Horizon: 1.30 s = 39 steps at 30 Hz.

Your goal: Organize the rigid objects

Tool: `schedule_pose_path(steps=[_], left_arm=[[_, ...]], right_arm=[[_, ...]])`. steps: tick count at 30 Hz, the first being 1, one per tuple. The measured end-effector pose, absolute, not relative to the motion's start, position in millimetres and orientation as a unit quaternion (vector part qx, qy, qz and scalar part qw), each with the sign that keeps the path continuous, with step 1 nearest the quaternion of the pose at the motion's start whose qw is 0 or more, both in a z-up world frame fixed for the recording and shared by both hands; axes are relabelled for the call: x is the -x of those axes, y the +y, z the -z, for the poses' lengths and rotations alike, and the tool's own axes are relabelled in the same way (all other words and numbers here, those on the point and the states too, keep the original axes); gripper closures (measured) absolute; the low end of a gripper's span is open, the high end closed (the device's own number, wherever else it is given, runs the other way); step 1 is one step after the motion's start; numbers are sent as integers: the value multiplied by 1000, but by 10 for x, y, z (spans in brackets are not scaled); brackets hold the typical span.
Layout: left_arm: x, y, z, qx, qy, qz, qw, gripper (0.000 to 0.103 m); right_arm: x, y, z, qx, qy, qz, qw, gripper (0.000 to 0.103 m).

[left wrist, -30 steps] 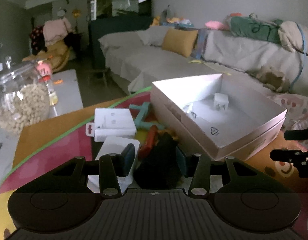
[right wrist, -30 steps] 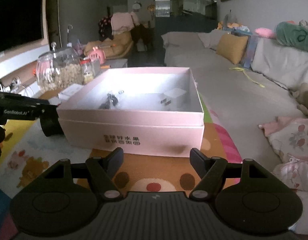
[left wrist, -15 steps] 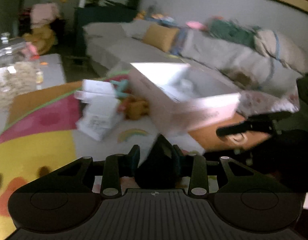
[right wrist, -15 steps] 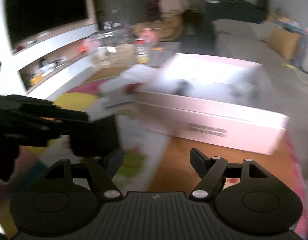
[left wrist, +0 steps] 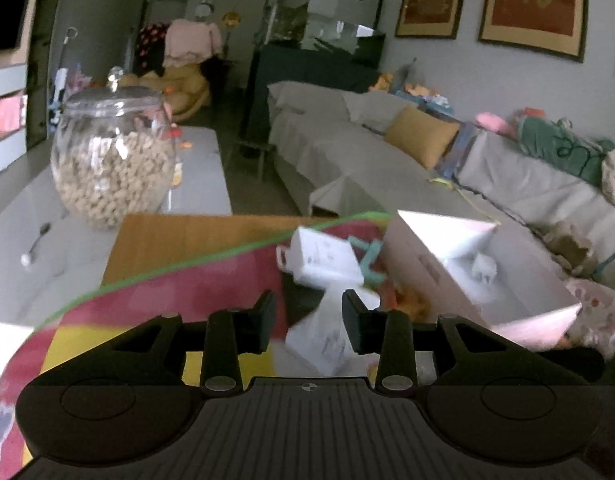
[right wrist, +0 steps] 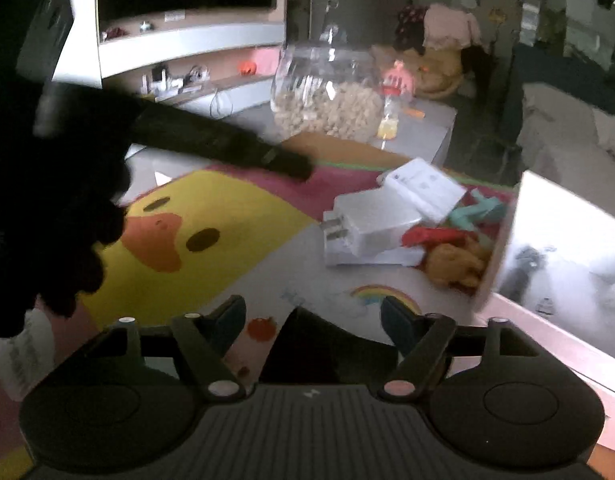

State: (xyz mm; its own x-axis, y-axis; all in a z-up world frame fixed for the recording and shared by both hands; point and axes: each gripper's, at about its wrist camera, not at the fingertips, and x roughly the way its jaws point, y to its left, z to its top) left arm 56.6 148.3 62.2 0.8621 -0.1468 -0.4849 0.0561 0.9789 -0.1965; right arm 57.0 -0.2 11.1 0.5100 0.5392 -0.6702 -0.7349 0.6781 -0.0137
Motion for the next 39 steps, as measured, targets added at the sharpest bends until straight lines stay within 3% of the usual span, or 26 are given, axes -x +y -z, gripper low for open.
schedule_pose_path(steps=[1,11,15,17,20,34,39], left_arm=[[-638,1457,-640,89,257,56,961,64],[-1006,1190,-391,53,297,62,951,64],[-965,1055,-327,17,291,61,955,58],[-961,1037,-334,8,292,59,955,58],[-951,1020,-339,1,292,58,955,59],[-611,863,-343,-30,278,201,939,58],[-657,1009,-409,-10,248,117,962,59]], right_arm=[[-546,-9,-105,160,329,-365,856,57],[-85,-918,-74,201,316,-288,881,57],[-53,-1162,-63,193,319,-255,892,57],[-74,-1361,-55,169,327,-231,901,53],[-104,-1466,-54,152,330,-212,907,36],[-230,-1567,17,95,335,-196,917,28],[-250,-1589,24,85,339,-196,916,26]])
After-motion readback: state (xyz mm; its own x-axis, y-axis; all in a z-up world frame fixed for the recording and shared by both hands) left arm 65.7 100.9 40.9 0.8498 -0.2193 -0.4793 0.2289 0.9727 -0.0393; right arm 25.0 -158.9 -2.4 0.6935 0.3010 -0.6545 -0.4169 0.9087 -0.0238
